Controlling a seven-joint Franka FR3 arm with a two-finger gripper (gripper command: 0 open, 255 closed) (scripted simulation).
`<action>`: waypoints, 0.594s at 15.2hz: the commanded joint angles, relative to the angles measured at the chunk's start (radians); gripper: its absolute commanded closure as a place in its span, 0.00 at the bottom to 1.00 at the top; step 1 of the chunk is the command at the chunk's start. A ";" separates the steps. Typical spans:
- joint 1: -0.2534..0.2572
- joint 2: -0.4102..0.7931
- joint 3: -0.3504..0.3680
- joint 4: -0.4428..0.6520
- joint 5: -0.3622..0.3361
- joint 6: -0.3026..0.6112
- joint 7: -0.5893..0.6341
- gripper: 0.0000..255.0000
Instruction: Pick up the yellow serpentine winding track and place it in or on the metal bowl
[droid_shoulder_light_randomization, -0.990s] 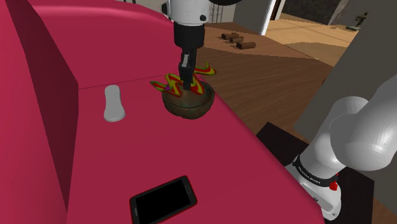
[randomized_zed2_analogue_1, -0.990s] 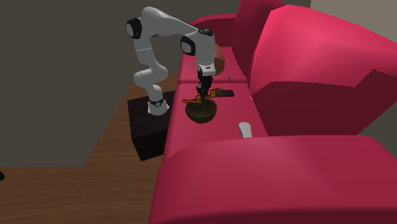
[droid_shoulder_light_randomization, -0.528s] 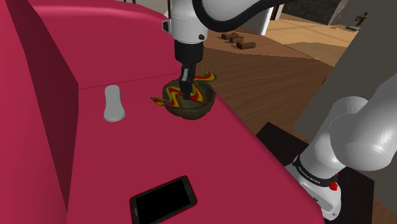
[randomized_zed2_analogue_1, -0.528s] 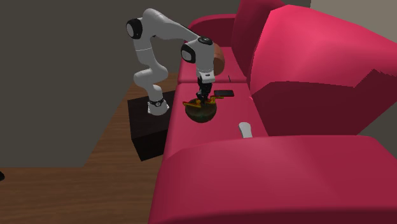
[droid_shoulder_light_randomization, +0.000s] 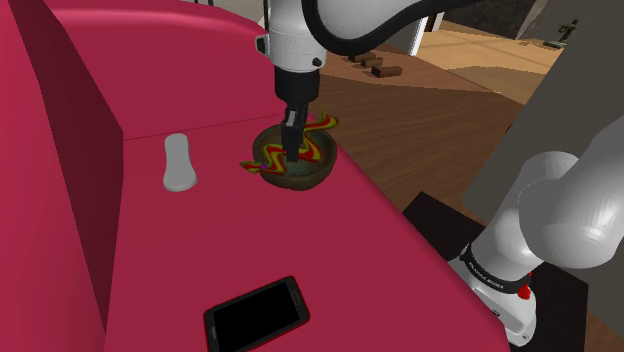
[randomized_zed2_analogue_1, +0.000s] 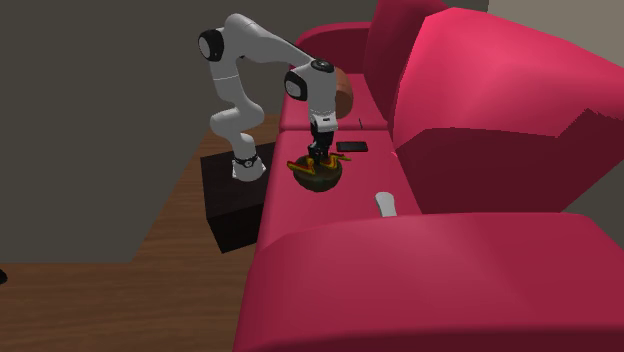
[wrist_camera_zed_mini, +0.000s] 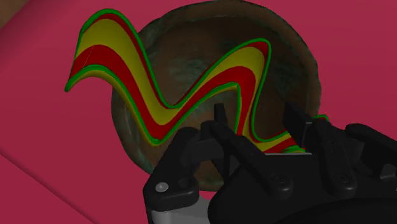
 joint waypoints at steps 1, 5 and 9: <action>0.000 0.000 0.000 0.000 0.000 0.000 0.000 0.00; 0.000 0.000 0.000 0.000 0.000 0.000 0.000 0.00; -0.003 -0.012 -0.007 0.116 -0.001 -0.127 -0.001 0.00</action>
